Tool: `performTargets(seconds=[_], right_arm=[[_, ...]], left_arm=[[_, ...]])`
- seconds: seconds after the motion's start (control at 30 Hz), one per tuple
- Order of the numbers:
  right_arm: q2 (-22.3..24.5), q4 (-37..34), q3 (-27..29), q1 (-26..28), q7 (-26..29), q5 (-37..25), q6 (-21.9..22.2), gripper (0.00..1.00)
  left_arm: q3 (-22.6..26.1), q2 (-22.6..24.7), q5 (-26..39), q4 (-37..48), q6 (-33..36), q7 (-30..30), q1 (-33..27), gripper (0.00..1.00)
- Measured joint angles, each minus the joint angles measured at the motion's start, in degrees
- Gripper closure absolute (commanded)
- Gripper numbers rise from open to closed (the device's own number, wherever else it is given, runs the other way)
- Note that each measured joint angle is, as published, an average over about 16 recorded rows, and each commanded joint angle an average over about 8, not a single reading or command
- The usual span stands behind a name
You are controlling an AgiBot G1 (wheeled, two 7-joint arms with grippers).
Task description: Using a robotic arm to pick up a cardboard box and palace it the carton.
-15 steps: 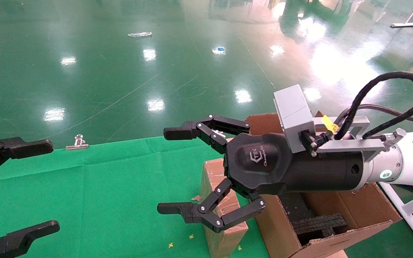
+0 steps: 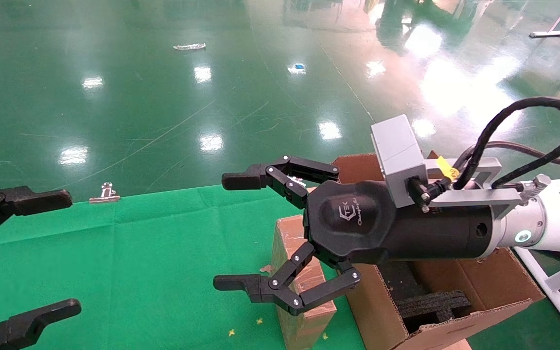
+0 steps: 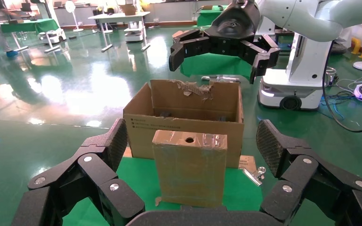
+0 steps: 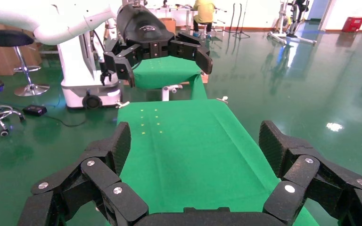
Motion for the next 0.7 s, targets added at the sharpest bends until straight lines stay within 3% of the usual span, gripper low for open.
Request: performTargets(seconds=[0.3,0.7], right_arm=[[-3.70,2.12,-7.41,5.99,7.33,-11.58,-0.42,0.00],[-12.30,2.93,-24.77,24.13,21.35,-34.59,-4.12,0.00]], left_arm=[[0.04,0.00,-0.02,0.03,0.01,0.02,-0.02,0.00],[0.09,-0.02,-0.05,0.04,-0.01,0.05,-0.04,0.00]])
